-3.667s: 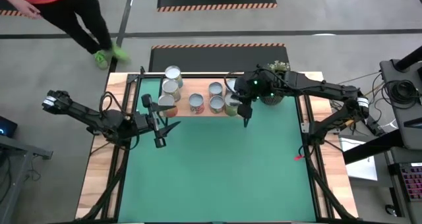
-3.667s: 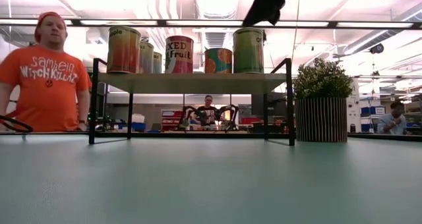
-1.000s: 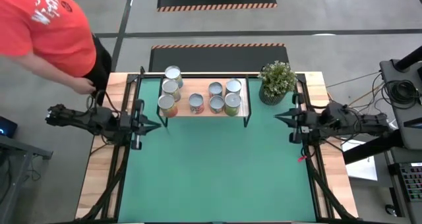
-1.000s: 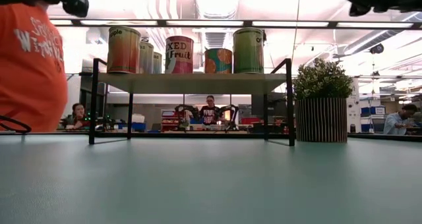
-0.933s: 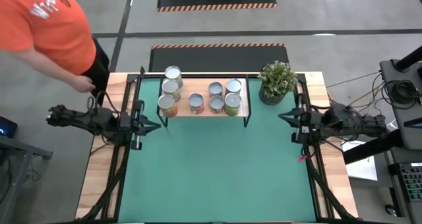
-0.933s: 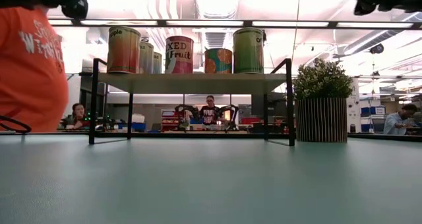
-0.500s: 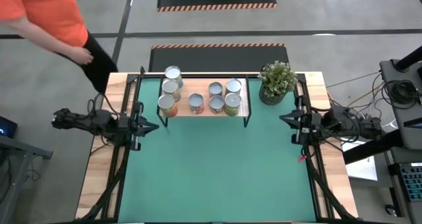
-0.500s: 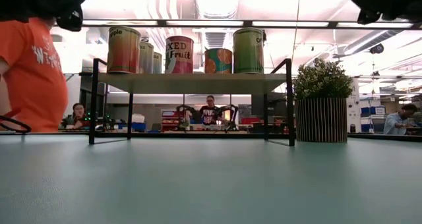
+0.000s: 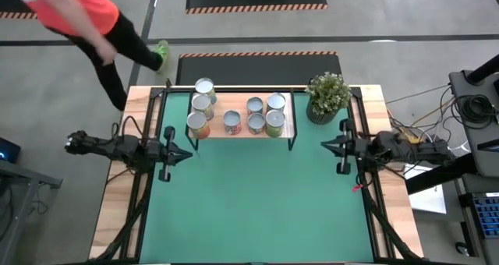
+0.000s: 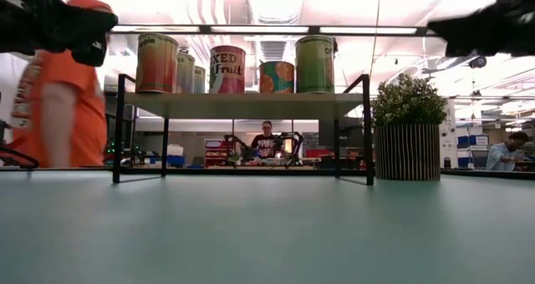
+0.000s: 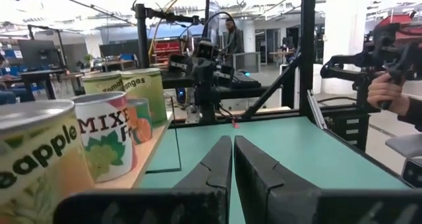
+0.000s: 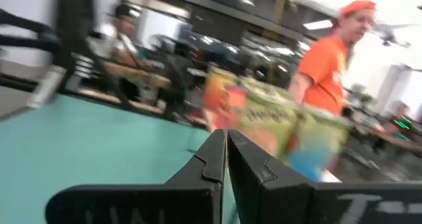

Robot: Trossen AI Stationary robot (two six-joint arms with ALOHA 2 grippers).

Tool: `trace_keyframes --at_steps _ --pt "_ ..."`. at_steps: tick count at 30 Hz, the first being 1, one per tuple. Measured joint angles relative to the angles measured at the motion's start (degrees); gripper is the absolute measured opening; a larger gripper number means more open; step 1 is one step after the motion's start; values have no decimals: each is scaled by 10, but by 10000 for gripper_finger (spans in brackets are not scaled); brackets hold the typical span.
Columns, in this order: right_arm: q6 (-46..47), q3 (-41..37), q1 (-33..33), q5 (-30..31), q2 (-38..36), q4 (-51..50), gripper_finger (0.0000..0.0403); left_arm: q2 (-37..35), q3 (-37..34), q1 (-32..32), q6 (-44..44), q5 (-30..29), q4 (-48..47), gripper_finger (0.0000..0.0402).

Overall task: Pick and place cans onto a shelf
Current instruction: Return to Home Position

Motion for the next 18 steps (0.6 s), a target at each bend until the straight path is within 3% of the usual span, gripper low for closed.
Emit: trace_keyframes --at_steps 5,18 --pt "28 -30 0 85 1 9 9 0 -10 0 -2 0 1 0" --pt "27 -30 0 92 9 -2 9 3 -36 0 1 -3 38 0"
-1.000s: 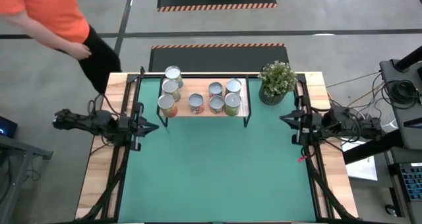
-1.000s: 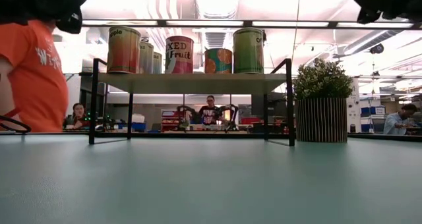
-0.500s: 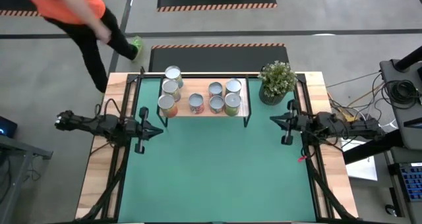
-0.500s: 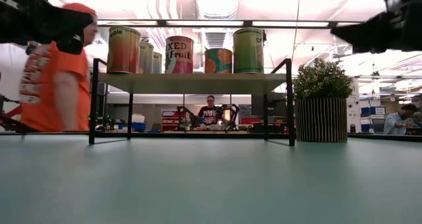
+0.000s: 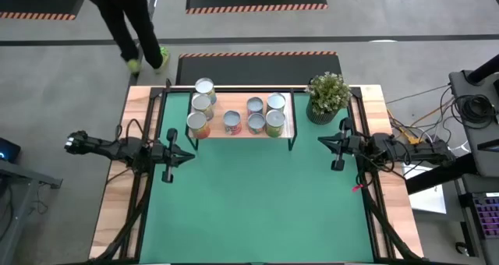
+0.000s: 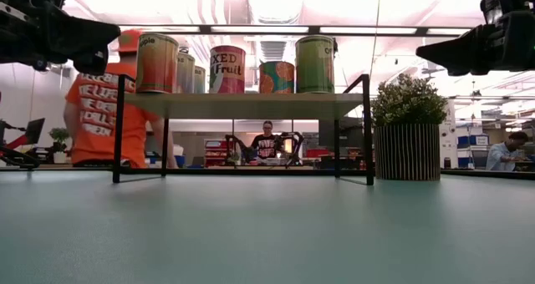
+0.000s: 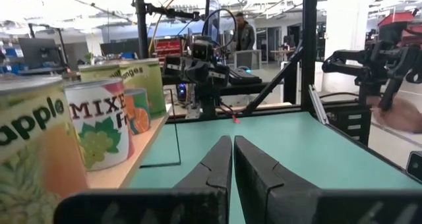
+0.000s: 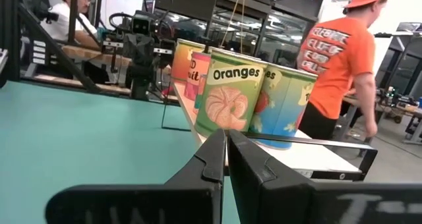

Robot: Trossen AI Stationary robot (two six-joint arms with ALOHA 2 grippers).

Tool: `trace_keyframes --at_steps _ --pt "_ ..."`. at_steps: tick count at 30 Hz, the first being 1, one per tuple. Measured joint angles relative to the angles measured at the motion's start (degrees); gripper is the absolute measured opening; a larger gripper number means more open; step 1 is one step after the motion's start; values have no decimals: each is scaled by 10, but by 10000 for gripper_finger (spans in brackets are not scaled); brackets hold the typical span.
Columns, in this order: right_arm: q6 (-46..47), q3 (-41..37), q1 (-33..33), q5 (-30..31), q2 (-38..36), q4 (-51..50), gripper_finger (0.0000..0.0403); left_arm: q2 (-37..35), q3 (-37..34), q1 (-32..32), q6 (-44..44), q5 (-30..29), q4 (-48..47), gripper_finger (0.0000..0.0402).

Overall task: Pick and place cans onto a shelf
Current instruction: Return to Home Position

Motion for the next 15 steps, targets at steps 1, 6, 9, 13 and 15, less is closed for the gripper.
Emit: trace_keyframes --at_steps 1,6,9,13,15 --pt "6 0 0 0 3 0 9 0 0 0 -5 -1 -3 0" --pt "21 0 0 -1 7 0 9 2 0 0 -13 -2 -3 0" --pt "21 0 0 -1 7 0 9 2 0 0 -13 -2 -3 0" --pt "21 0 0 -1 8 0 9 3 0 0 -13 -2 -3 0" --pt "21 0 0 -1 8 0 9 3 0 0 -13 -2 -3 0"
